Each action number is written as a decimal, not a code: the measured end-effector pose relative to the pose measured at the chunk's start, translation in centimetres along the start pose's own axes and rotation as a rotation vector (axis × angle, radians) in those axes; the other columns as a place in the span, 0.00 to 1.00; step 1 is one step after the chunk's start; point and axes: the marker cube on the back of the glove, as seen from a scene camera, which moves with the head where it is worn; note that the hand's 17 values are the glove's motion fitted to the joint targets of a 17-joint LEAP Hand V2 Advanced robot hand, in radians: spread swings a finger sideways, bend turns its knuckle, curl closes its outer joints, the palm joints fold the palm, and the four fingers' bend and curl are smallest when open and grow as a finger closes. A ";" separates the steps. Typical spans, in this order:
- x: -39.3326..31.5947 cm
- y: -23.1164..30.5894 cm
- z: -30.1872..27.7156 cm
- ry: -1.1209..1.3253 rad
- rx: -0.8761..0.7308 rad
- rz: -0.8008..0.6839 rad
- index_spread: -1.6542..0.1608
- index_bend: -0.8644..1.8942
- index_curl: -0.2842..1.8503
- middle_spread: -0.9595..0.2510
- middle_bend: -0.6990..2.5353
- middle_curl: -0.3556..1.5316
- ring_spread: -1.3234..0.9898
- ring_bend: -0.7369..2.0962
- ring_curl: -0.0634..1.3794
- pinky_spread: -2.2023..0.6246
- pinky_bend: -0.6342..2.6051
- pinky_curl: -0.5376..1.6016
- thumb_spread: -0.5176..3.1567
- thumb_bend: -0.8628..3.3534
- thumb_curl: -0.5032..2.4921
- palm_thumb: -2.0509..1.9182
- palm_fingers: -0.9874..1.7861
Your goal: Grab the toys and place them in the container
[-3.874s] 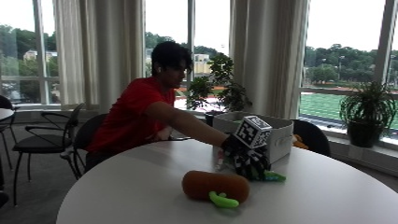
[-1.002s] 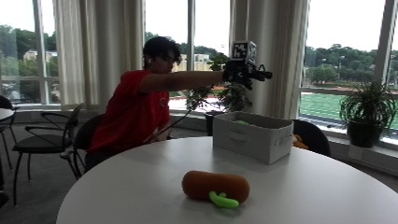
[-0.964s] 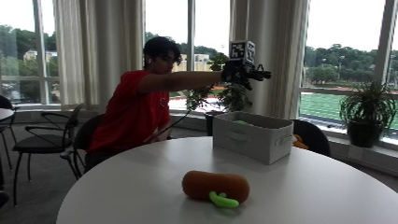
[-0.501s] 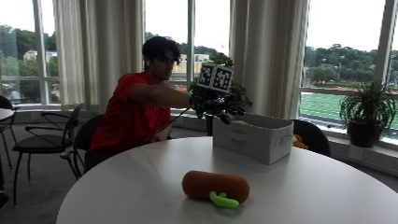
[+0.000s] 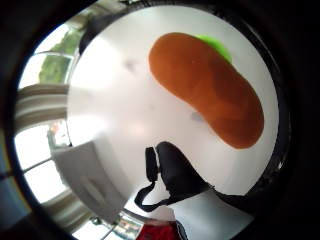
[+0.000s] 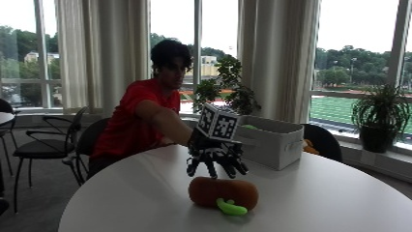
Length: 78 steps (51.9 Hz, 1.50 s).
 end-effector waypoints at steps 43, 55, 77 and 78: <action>-0.1 -5.8 6.0 -0.106 -0.207 -0.003 0.72 0.33 0.16 0.75 0.28 0.34 0.58 0.52 0.30 0.80 0.64 0.42 0.45 0.21 0.30 0.57 0.36; -1.2 -5.3 5.7 -0.059 -0.086 -0.028 0.69 0.33 0.14 0.66 0.33 0.37 0.46 0.64 0.35 0.67 0.66 0.42 0.47 0.22 0.31 0.61 0.52; -2.4 -3.4 5.1 -0.003 0.165 -0.105 0.67 0.39 0.13 0.46 0.46 0.49 0.41 0.72 0.42 0.64 0.56 0.42 0.30 0.24 0.42 0.70 0.75; -2.6 -3.2 4.9 -0.003 0.162 -0.104 0.67 0.39 0.13 0.46 0.46 0.49 0.41 0.72 0.42 0.64 0.56 0.42 0.30 0.24 0.42 0.70 0.75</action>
